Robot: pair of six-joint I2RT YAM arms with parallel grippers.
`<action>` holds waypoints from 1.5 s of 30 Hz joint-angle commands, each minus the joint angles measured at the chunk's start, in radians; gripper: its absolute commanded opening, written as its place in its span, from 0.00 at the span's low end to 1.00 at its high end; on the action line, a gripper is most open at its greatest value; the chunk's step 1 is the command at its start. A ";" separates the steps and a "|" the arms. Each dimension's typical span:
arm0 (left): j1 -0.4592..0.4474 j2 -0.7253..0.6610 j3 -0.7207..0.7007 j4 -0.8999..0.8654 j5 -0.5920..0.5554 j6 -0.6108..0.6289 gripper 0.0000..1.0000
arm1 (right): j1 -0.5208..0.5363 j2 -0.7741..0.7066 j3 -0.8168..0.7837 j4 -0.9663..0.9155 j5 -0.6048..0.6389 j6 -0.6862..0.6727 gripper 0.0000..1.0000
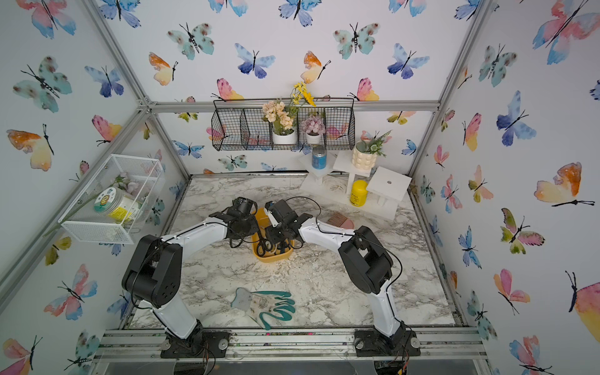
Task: Take the scissors out of the storage box
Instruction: Pick up the scissors from the storage box, then move the storage box to the center of the board.
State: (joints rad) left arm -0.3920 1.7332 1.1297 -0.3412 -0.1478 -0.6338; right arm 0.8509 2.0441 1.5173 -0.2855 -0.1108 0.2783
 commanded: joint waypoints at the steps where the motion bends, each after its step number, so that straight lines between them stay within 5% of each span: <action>1: 0.008 -0.023 0.020 0.009 -0.059 -0.034 0.00 | 0.006 0.020 0.026 -0.067 -0.038 0.035 0.52; 17: 0.007 -0.027 0.024 0.007 -0.080 -0.063 0.00 | 0.011 0.080 0.042 -0.086 -0.064 0.058 0.40; 35: 0.012 -0.037 0.034 -0.026 -0.156 -0.104 0.00 | 0.014 0.110 0.112 -0.134 0.042 0.090 0.05; 45: 0.092 -0.003 0.060 -0.039 -0.129 -0.118 0.00 | 0.000 0.079 0.212 -0.146 0.107 0.081 0.03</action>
State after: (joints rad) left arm -0.3382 1.7329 1.1641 -0.3710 -0.2264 -0.7341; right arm 0.8570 2.1578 1.6840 -0.4282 -0.0547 0.3557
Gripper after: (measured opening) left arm 0.074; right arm 0.108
